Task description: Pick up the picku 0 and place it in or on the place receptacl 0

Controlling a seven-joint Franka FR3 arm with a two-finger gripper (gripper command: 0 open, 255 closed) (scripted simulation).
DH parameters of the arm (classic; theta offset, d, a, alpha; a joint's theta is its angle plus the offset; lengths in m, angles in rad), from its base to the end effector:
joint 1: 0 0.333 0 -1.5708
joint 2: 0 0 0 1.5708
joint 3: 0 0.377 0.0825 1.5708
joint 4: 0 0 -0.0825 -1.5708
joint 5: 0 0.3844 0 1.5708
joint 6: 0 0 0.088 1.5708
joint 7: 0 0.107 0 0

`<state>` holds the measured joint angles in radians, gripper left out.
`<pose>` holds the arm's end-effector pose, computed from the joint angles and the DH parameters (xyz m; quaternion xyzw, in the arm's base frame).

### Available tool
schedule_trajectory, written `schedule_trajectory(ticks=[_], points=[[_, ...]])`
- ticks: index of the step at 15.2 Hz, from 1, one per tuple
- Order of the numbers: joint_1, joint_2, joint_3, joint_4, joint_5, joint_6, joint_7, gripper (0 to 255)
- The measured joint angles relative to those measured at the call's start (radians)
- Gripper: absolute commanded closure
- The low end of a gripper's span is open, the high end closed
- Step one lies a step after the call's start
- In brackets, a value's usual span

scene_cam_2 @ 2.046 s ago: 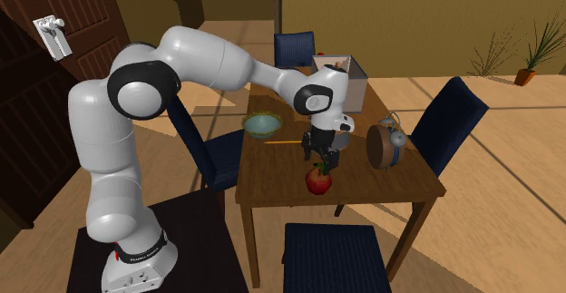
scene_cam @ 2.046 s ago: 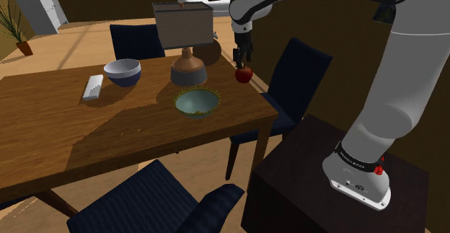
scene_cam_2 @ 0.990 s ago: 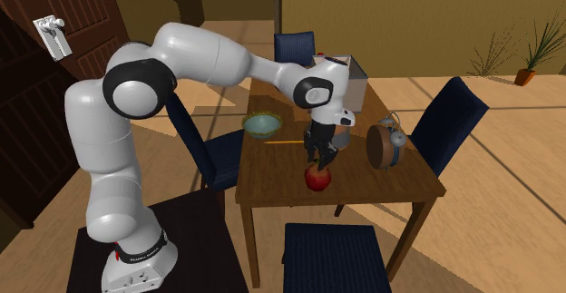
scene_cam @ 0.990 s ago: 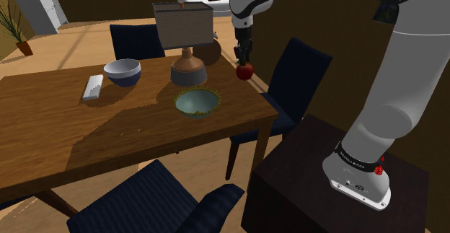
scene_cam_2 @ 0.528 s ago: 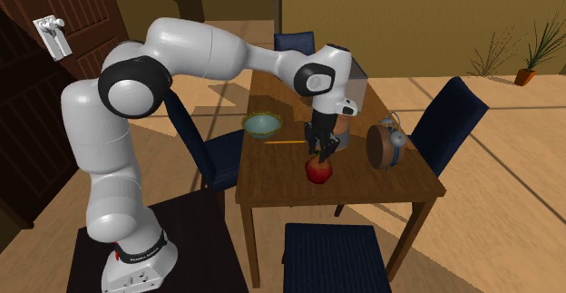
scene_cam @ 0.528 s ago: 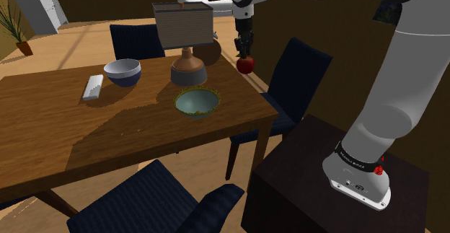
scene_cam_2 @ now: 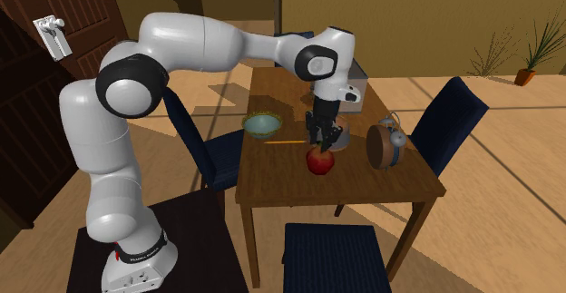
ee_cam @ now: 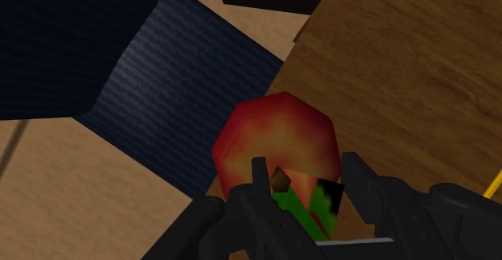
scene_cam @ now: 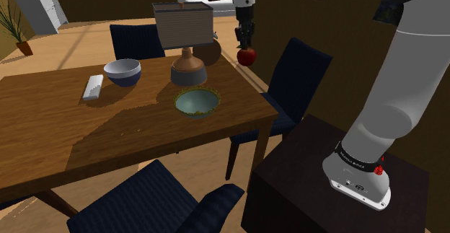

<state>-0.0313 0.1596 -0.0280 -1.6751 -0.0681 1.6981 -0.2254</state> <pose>0.6053 -0.0412 0.5538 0.9930 0.0893 -0.0725 0.0256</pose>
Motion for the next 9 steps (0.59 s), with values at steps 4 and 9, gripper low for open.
schedule_trajectory(ticks=[4, 9], points=[[0.002, -0.006, 0.001, 0.044, 0.001, -0.05, -0.001, 255], [0.002, 0.0, 0.001, 0.119, 0.001, -0.119, -0.005, 255]])
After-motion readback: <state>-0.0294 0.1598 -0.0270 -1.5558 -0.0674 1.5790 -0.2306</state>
